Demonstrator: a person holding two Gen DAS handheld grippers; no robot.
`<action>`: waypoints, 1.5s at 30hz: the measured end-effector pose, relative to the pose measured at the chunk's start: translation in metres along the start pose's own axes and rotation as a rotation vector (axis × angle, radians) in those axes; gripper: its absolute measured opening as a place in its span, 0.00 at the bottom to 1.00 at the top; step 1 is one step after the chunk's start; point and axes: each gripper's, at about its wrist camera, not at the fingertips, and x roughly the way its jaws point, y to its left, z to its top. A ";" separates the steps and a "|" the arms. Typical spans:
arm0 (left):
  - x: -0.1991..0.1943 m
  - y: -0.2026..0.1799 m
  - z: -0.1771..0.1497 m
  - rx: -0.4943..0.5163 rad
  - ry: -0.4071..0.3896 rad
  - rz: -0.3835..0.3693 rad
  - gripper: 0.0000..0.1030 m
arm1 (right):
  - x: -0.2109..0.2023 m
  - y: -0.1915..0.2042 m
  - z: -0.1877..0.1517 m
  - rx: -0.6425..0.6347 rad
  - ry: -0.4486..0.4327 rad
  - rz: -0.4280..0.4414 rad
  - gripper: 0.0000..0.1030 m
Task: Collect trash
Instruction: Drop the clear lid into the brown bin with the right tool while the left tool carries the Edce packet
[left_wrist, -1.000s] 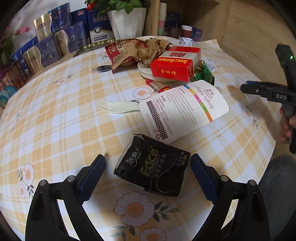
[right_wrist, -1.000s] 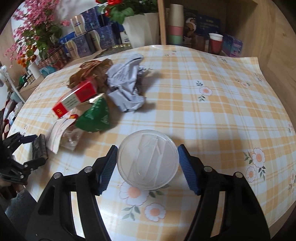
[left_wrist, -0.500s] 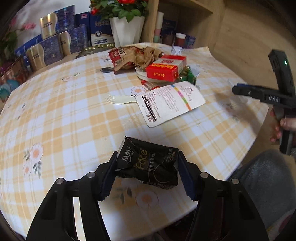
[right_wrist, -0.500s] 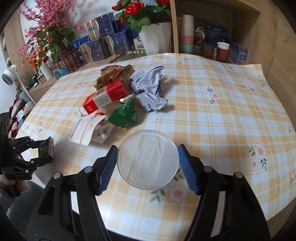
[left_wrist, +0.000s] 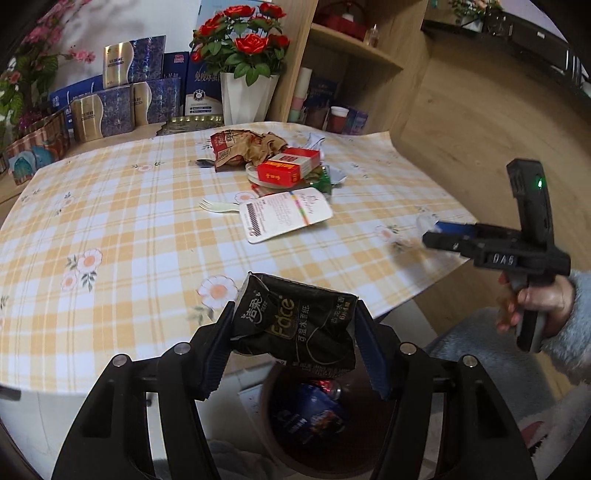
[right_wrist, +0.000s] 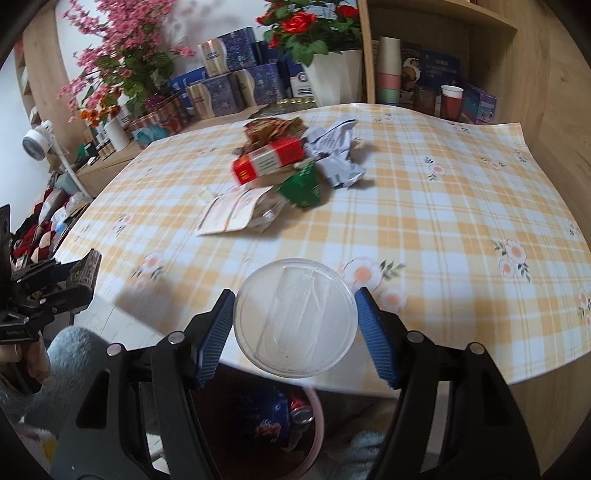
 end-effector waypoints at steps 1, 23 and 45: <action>-0.004 -0.002 -0.003 -0.006 -0.004 -0.004 0.59 | -0.002 0.003 -0.003 -0.006 0.002 0.003 0.65; -0.053 -0.009 -0.046 -0.091 -0.060 0.012 0.59 | 0.000 0.059 -0.088 -0.056 0.160 0.093 0.65; -0.032 0.007 -0.055 -0.152 -0.011 -0.007 0.59 | 0.072 0.069 -0.097 0.028 0.324 0.155 0.85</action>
